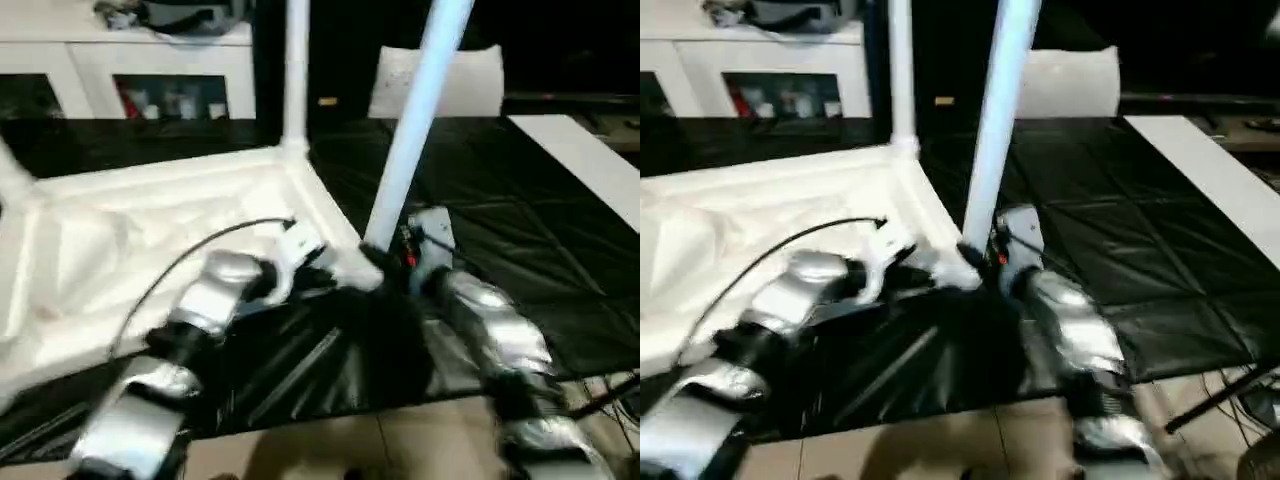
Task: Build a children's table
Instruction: Rotate leg to tighten
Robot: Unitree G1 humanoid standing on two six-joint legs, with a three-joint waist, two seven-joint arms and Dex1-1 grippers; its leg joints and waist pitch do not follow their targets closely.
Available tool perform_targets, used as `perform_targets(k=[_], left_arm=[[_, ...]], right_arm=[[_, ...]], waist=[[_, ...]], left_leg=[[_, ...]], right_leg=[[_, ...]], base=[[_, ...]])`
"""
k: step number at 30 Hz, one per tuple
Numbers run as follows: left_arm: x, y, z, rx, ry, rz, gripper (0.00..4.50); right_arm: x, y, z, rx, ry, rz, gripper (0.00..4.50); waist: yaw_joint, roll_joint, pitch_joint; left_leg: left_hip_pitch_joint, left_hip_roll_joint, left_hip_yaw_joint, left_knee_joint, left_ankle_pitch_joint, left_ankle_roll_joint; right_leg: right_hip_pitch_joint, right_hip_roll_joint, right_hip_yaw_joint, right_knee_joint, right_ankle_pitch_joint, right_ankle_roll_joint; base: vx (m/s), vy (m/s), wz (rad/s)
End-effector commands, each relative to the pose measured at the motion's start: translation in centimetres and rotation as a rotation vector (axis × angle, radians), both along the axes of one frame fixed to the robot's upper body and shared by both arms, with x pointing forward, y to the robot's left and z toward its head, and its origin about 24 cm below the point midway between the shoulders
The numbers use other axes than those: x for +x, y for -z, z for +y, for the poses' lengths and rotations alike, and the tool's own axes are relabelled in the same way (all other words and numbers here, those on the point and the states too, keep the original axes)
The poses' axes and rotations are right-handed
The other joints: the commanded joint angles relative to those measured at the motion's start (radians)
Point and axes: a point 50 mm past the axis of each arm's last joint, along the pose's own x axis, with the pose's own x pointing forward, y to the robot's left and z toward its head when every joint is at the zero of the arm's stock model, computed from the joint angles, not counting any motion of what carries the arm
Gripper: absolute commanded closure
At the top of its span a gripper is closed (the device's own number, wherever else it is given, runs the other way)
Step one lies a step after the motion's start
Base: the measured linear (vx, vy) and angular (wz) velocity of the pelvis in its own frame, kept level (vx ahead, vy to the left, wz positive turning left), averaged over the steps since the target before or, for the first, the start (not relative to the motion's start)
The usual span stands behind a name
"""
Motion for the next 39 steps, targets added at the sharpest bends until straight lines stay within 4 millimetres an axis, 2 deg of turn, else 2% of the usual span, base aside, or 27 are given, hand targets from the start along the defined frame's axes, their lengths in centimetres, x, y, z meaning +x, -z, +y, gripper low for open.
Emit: perform_targets(k=[1,4,5,6,7,8,10,13,14,18,20,21,22,23,24,29,32,33,37,39], left_arm=[[1.4,-3.2,-2.3,-0.168,-0.110,-0.120,4.50],[1.4,-3.4,-2.7,-0.153,-0.111,-0.137,4.50],[1.3,-3.4,-2.8,-0.148,-0.109,-0.142,4.50],[1.3,-3.4,-2.8,-0.146,-0.106,-0.146,4.50],[1.3,-3.4,-2.8,-0.142,-0.100,-0.144,4.50],[1.1,-3.2,-2.7,-0.130,-0.076,-0.145,4.50],[0.8,-2.9,-2.2,-0.114,-0.050,-0.139,4.50],[0.6,-2.6,-1.3,-0.107,-0.030,-0.128,4.50],[0.5,-2.5,-0.9,-0.101,-0.020,-0.123,4.50],[0.1,-2.2,0.6,-0.086,0.054,-0.116,4.50],[-0.1,-2.0,1.0,-0.081,0.085,-0.104,4.50],[-0.4,-1.9,1.4,-0.076,0.122,-0.096,4.50],[-0.6,-1.8,1.7,-0.075,0.159,-0.096,4.50],[-0.8,-1.7,1.9,-0.075,0.186,-0.090,4.50],[-1.5,-1.4,2.5,-0.067,0.285,-0.076,4.50],[-2.5,-0.8,3.6,-0.021,0.435,-0.027,4.50],[-2.9,-0.8,4.1,-0.009,0.514,0.013,4.50],[-3.1,-0.8,4.3,0.002,0.549,0.027,4.50],[-3.6,-0.7,4.9,0.050,0.658,0.055,4.50],[-3.6,-0.9,5.0,0.066,0.704,0.064,4.50]], right_arm=[[-0.9,1.6,3.2,0.031,-0.068,0.100,2.57],[-0.7,1.4,3.7,0.039,-0.041,0.091,2.57],[-0.6,1.3,3.8,0.041,-0.031,0.089,2.57],[-0.6,1.3,3.9,0.044,-0.030,0.086,2.57],[-0.6,1.2,3.9,0.047,-0.029,0.080,2.01],[-0.6,0.9,3.8,0.062,-0.026,0.064,1.87],[-0.5,0.7,3.4,0.074,-0.012,0.039,1.83],[-0.5,0.4,2.6,0.073,-0.004,0.006,1.43],[-0.5,0.3,2.1,0.067,-0.006,-0.013,1.39],[-1.0,-0.1,0.3,0.032,-0.096,-0.080,1.01],[-1.3,-0.2,-0.2,0.020,-0.139,-0.096,0.91],[-1.6,-0.3,-0.8,0.008,-0.182,-0.108,0.71],[-1.8,-0.3,-1.2,-0.002,-0.221,-0.116,0.71],[-2.0,-0.4,-1.7,-0.006,-0.250,-0.122,0.56],[-2.4,-0.7,-2.7,-0.026,-0.324,-0.137,0.56],[-3.0,-1.2,-4.1,-0.085,-0.474,-0.146,0.14],[-3.4,-1.5,-4.6,-0.118,-0.594,-0.139,0.03],[-3.7,-1.7,-4.7,-0.118,-0.650,-0.139,0.03],[-4.4,-1.9,-4.8,-0.082,-0.817,-0.106,0.03],[-4.6,-2.0,-4.6,-0.072,-0.891,-0.096,0.29]], waist=[[0.001,-0.004,-0.056],[0.002,-0.003,-0.060],[0.003,-0.003,-0.061],[0.007,0.001,-0.063],[0.007,0.000,-0.063],[0.009,0.000,-0.064],[0.013,0.002,-0.067],[0.016,0.001,-0.071],[0.017,0.003,-0.073],[0.021,0.002,-0.076],[0.019,0.002,-0.071],[0.018,0.001,-0.070],[0.021,0.000,-0.067],[0.023,0.001,-0.066],[0.024,0.000,-0.065],[0.032,0.002,-0.062],[0.041,0.001,-0.060],[0.041,0.000,-0.062],[0.046,-0.002,-0.064],[0.051,-0.006,-0.064]], left_leg=[[0.014,0.032,-0.025,-0.085,-0.345,-0.002],[0.004,0.034,-0.017,-0.089,-0.287,0.026],[0.003,0.033,-0.016,-0.088,-0.276,0.031],[0.004,0.033,-0.014,-0.086,-0.254,0.040],[0.004,0.033,-0.013,-0.085,-0.244,0.044],[0.004,0.034,-0.012,-0.084,-0.229,0.051],[0.004,0.035,-0.009,-0.082,-0.204,0.061],[0.000,0.034,-0.007,-0.079,-0.164,0.072],[-0.003,0.035,-0.007,-0.078,-0.120,0.085],[-0.006,0.035,-0.004,-0.072,-0.069,0.116],[-0.007,0.036,-0.002,-0.073,-0.104,0.117],[-0.006,0.036,-0.002,-0.074,-0.117,0.112],[-0.003,0.037,-0.002,-0.075,-0.156,0.096],[-0.002,0.038,-0.003,-0.076,-0.167,0.091],[0.001,0.039,-0.003,-0.077,-0.183,0.083],[0.008,0.043,-0.002,-0.079,-0.226,0.066],[0.009,0.046,0.000,-0.081,-0.226,0.059],[0.006,0.047,-0.001,-0.082,-0.226,0.059],[0.006,0.048,0.000,-0.078,-0.205,0.078],[0.005,0.049,0.002,-0.077,-0.193,0.084]], right_leg=[[0.028,-0.061,0.022,-0.094,-0.533,-0.123],[0.035,-0.059,0.033,-0.079,-0.359,-0.170],[0.038,-0.059,0.034,-0.077,-0.341,-0.174],[0.038,-0.061,0.036,-0.074,-0.308,-0.183],[0.039,-0.060,0.036,-0.073,-0.293,-0.188],[0.040,-0.059,0.036,-0.070,-0.273,-0.195],[0.041,-0.059,0.037,-0.066,-0.236,-0.210],[0.048,-0.060,0.036,-0.060,-0.191,-0.220],[0.051,-0.060,0.036,-0.052,-0.126,-0.236],[0.057,-0.056,0.034,-0.041,-0.031,-0.263],[0.055,-0.057,0.034,-0.047,-0.073,-0.265],[0.053,-0.058,0.034,-0.048,-0.097,-0.265],[0.050,-0.057,0.035,-0.056,-0.167,-0.249],[0.049,-0.057,0.035,-0.058,-0.189,-0.244],[0.046,-0.057,0.035,-0.061,-0.225,-0.233],[0.036,-0.058,0.036,-0.069,-0.311,-0.206],[0.033,-0.058,0.037,-0.065,-0.304,-0.208],[0.036,-0.059,0.036,-0.062,-0.293,-0.212],[0.038,-0.060,0.036,-0.055,-0.235,-0.233],[0.040,-0.061,0.035,-0.052,-0.225,-0.239]], base=[[0.000,0.000,0.00],[0.000,0.000,0.00],[0.000,0.000,0.00],[0.000,0.000,0.00],[0.000,0.000,0.00],[0.000,0.000,0.00],[0.000,0.000,0.00],[0.000,0.000,0.00],[0.000,0.000,0.00],[0.000,0.000,0.00],[0.000,0.000,0.00],[0.000,0.000,0.00],[0.000,0.000,0.00],[0.000,0.000,0.00],[0.000,0.000,0.00],[0.000,0.000,0.00],[0.000,0.000,0.00],[0.000,0.000,0.00],[0.000,0.000,0.00],[0.000,0.000,0.00]])
